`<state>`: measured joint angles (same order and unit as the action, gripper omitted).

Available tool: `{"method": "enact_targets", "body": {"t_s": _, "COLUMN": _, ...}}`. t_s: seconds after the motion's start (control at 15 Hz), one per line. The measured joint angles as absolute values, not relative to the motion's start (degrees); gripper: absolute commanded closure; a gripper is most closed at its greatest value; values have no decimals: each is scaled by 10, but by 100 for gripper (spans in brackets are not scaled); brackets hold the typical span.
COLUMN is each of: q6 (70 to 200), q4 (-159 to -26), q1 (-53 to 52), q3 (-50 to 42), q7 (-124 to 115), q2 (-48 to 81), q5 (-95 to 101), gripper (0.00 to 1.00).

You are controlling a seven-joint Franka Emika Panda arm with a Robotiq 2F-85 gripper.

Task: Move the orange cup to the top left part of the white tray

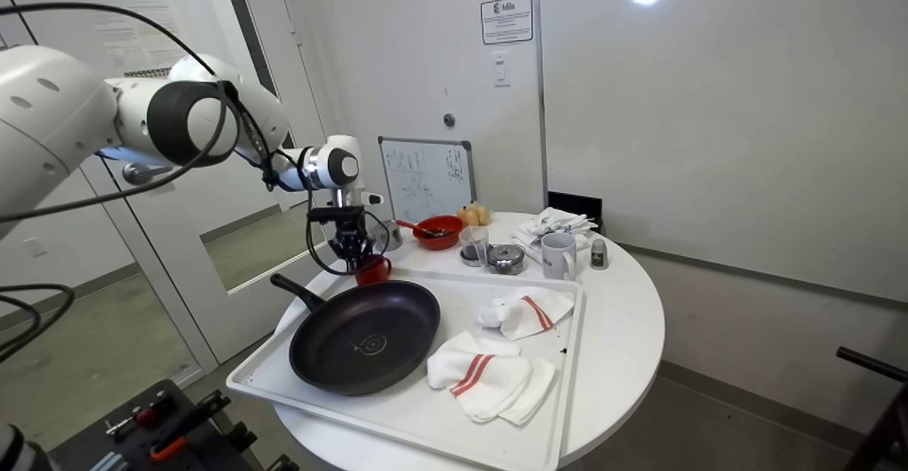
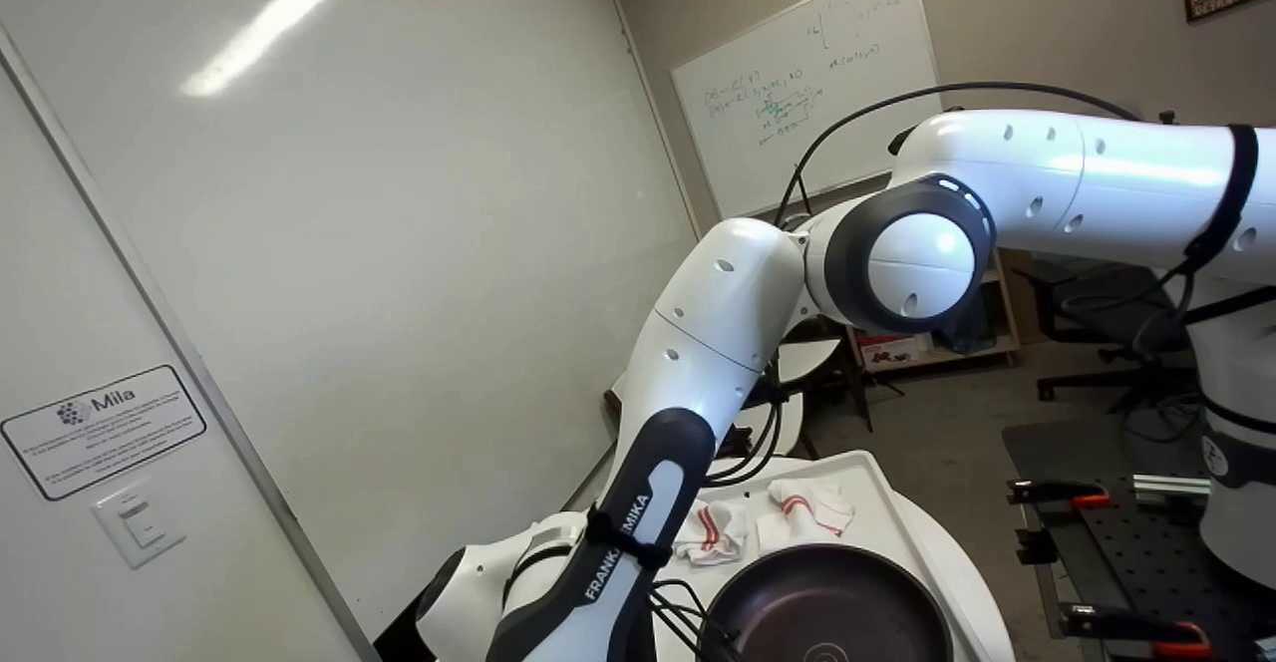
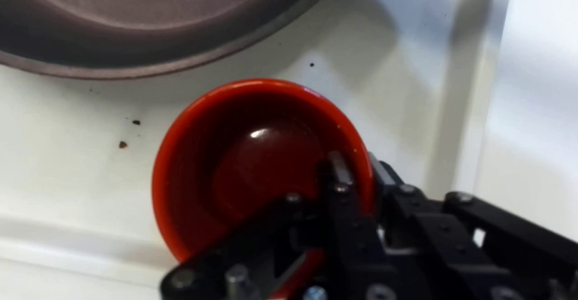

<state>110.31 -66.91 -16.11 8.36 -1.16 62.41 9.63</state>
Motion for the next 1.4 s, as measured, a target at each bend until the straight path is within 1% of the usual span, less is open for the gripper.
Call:
{"method": "enact_targets", "body": {"t_s": 0.47, "q6": 1106, "q4": -674, "q1": -160, "q3": 84, "q7": -13, "q2": 624, "q5": 96, "gripper": 3}}
{"method": "enact_targets", "body": {"t_s": 0.53, "q6": 1107, "q4": -675, "q1": -160, "q3": 84, "q7": -13, "q2": 623, "q5": 96, "gripper": 0}}
{"method": "enact_targets", "body": {"t_s": 1.0, "q6": 1123, "q4": -692, "q1": -157, "q3": 83, "q7": -25, "q2": 599, "q5": 96, "gripper": 0}}
{"method": "enact_targets", "body": {"t_s": 1.4, "q6": 1170, "q4": -752, "q1": -158, "q3": 74, "q7": -59, "q2": 520, "q5": 97, "gripper": 0}}
